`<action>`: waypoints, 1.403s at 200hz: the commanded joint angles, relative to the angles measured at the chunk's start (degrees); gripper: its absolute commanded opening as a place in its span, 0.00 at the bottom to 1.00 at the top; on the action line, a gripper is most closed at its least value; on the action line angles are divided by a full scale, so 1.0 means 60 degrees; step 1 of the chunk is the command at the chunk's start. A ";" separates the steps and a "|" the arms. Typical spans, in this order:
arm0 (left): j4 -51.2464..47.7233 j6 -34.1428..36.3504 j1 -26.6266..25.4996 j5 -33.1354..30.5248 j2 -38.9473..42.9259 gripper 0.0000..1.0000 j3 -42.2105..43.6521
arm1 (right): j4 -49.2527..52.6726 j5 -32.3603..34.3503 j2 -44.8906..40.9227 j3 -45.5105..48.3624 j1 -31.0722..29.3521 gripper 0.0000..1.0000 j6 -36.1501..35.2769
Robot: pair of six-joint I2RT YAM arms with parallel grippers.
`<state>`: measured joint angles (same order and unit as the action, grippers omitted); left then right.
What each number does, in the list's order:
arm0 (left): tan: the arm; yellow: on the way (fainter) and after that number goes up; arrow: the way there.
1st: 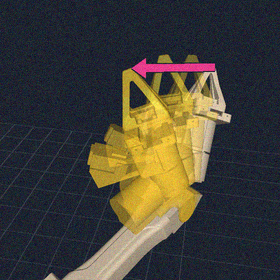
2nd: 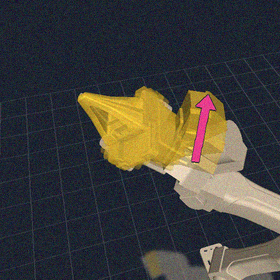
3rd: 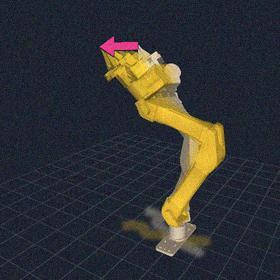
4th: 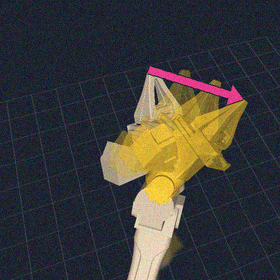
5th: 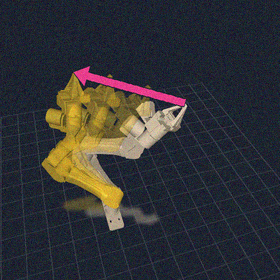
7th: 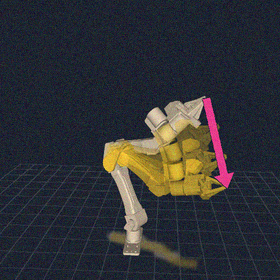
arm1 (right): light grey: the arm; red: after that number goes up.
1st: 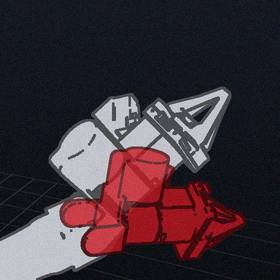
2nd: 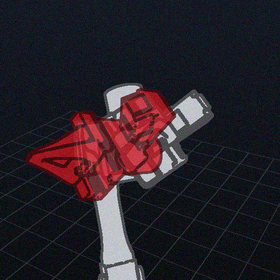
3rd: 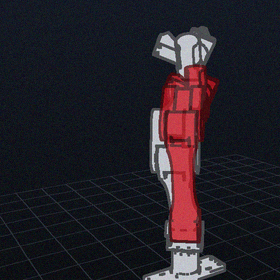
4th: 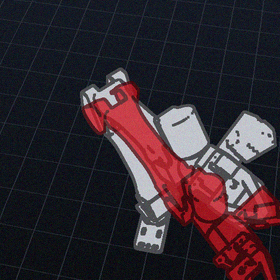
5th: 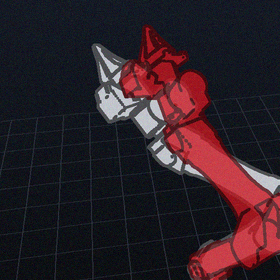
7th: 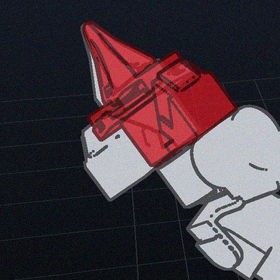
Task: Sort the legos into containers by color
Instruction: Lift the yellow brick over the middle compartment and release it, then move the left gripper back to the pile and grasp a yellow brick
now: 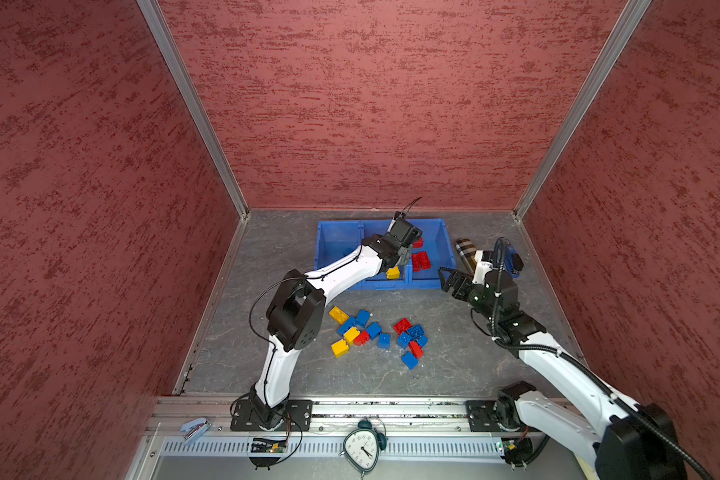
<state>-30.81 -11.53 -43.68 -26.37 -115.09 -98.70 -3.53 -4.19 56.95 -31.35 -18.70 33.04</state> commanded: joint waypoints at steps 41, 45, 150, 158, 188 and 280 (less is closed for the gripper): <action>0.0521 -0.0939 -0.0251 0.0825 0.3978 0.99 0.3221 | -0.0672 -0.1228 0.0945 -0.0634 -0.0254 0.99 -0.0382; 0.0445 -0.1061 -0.0271 0.0794 0.4191 0.99 0.3441 | -0.0719 -0.1190 0.1018 -0.0648 -0.0298 0.99 -0.0355; -0.3564 -0.3059 -0.0660 0.3300 0.7682 1.00 0.7867 | -0.1996 0.1141 0.2369 -0.0506 -0.1258 0.99 0.0971; -0.3488 -0.2884 -0.0640 0.3733 0.7636 1.00 0.8196 | -0.2044 0.1226 0.2407 -0.0543 -0.1256 0.99 0.0950; -0.3227 -0.2857 -0.0627 0.4173 0.6923 1.00 0.8635 | -0.2065 0.1459 0.2454 -0.0735 -0.1254 0.99 0.0815; -0.2429 -0.2239 -0.1437 0.3837 0.3917 0.75 0.8208 | -0.1836 0.2245 0.1681 -0.0140 -0.1263 0.99 0.0431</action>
<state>-46.06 -26.15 -49.17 -4.80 -90.15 -49.10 -13.72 5.76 69.17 -33.43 -26.15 36.73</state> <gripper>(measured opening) 0.774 0.989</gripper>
